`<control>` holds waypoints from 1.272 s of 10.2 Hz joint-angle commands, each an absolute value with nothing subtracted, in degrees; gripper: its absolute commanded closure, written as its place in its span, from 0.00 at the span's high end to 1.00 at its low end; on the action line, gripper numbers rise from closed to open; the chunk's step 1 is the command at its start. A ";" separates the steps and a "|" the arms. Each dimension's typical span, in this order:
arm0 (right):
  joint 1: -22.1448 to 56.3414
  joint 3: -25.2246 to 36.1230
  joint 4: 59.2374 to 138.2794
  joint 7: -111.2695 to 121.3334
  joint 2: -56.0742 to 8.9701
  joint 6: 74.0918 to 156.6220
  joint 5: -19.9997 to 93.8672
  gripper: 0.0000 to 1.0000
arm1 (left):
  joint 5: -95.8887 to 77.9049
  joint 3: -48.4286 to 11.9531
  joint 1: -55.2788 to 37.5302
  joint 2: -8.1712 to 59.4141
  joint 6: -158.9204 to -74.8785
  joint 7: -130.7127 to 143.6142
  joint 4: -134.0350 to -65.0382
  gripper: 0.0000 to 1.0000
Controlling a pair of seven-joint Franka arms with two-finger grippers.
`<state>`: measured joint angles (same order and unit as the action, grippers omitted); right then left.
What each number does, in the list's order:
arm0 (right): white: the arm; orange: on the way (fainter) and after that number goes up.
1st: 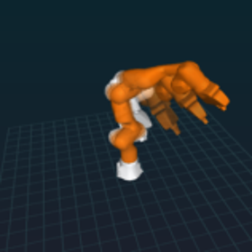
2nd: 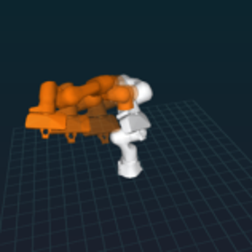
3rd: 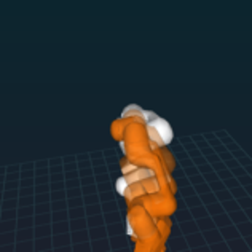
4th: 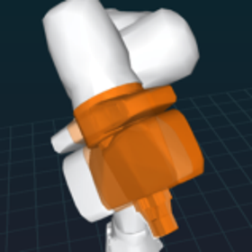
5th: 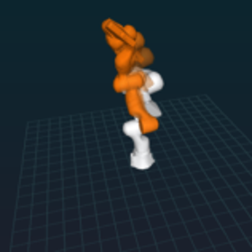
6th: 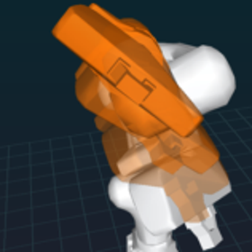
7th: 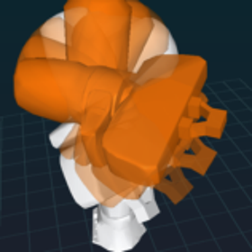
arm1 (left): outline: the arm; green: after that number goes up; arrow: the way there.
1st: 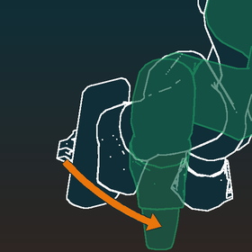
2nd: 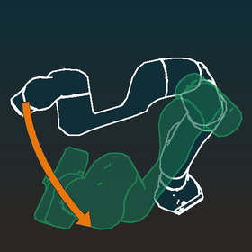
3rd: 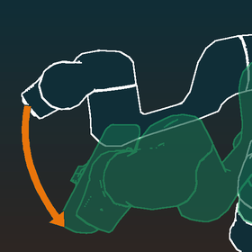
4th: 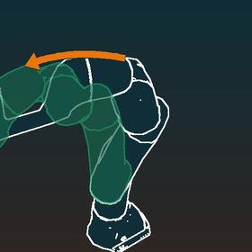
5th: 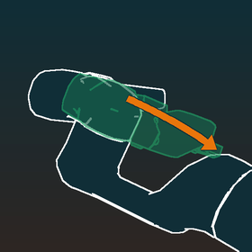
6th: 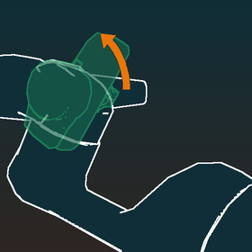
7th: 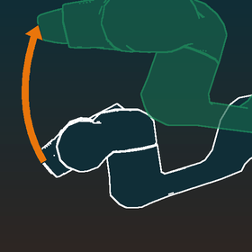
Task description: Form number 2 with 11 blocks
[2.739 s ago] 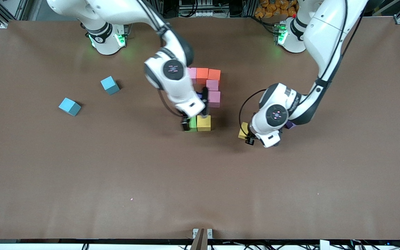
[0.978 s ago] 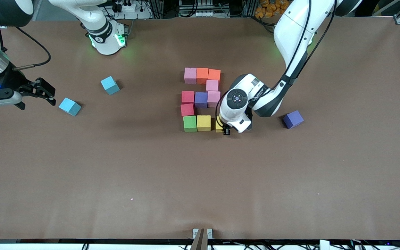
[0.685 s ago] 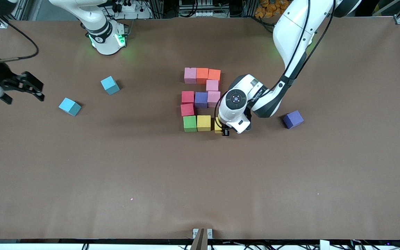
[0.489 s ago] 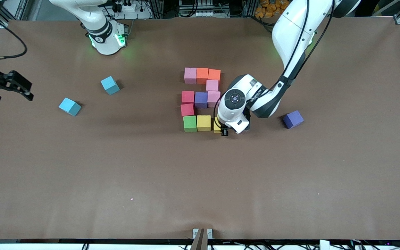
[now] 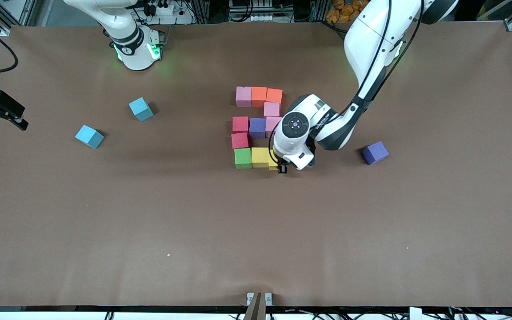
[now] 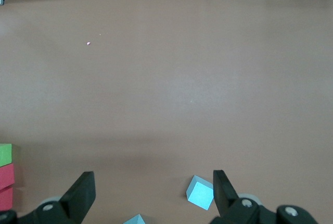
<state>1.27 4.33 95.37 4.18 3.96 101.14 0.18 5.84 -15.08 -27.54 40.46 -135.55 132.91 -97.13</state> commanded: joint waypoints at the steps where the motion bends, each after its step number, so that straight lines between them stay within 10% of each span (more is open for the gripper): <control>1: 1.05 3.78 93.52 4.31 2.72 98.89 1.23 1.00 | 6.86 -14.59 -28.74 41.75 -135.79 134.65 -95.71 0.49; 7: 0.79 3.95 93.43 4.57 3.07 95.73 1.15 1.00 | 7.21 -14.59 -29.00 41.92 -135.79 134.65 -95.71 0.51; 10: 0.88 3.96 92.02 4.66 2.73 90.88 0.79 1.00 | 7.38 -14.59 -28.92 41.92 -135.79 134.12 -95.63 0.72; 11: 0.70 3.96 91.85 4.66 2.64 90.88 0.79 1.00 | 7.38 -14.59 -28.83 41.84 -135.79 134.12 -94.67 1.00; 13: 0.53 4.04 91.76 4.39 2.72 90.71 0.97 1.00 | 6.77 -14.76 -26.91 40.09 -134.92 133.86 -93.69 1.00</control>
<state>1.25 4.29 93.39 4.19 3.41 92.03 0.85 5.84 -14.72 -28.00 41.09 -135.80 132.98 -94.94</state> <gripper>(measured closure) 0.000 0.062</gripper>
